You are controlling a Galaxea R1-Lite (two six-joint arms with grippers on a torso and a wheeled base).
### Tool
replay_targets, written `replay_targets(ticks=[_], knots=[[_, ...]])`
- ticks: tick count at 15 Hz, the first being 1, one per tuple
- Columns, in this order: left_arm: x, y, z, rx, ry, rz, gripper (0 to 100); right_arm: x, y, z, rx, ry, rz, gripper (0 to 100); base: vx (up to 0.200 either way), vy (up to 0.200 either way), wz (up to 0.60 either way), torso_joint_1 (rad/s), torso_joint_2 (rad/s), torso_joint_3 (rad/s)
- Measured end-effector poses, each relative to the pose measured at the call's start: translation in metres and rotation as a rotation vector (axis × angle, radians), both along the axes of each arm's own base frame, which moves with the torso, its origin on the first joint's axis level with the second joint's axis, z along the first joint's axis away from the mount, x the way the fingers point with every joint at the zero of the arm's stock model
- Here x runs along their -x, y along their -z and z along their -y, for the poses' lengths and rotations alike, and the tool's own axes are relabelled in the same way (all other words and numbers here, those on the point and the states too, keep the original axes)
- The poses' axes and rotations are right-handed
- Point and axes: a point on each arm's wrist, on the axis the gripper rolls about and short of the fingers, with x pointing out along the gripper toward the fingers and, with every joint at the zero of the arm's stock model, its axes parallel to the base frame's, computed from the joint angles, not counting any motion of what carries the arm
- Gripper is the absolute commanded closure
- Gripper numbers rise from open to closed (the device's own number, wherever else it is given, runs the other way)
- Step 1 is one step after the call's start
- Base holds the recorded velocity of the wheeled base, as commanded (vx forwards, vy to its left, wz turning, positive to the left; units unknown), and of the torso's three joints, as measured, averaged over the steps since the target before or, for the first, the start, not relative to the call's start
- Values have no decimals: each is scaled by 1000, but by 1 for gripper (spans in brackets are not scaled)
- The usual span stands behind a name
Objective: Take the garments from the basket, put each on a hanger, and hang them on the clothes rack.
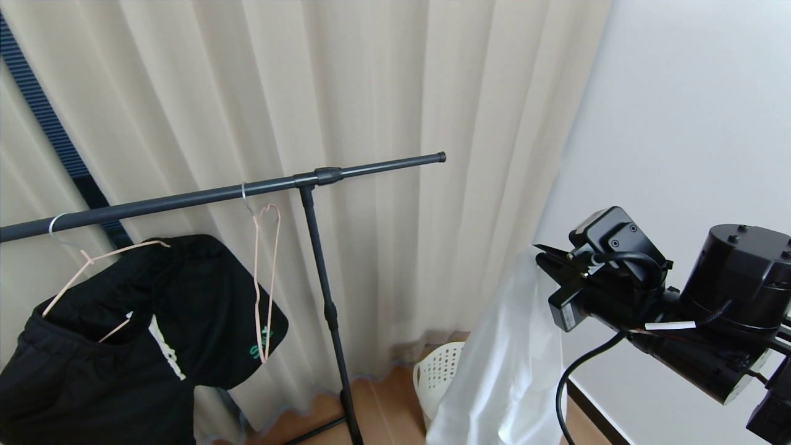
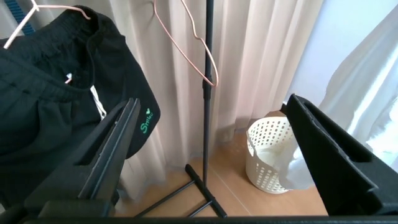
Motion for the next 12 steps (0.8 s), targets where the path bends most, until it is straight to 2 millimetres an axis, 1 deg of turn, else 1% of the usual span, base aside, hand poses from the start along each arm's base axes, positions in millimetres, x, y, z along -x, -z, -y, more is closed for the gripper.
replay_targets(ticks=[4,12], knots=[[0,0,0,-1,0,0,0,0,0,0,1,-1,-1,100,0,0,600,7,2,2],[0,0,0,-2,2,-1,0,1,-1,0,-2,0,3,100,0,0,0,0,0,0]])
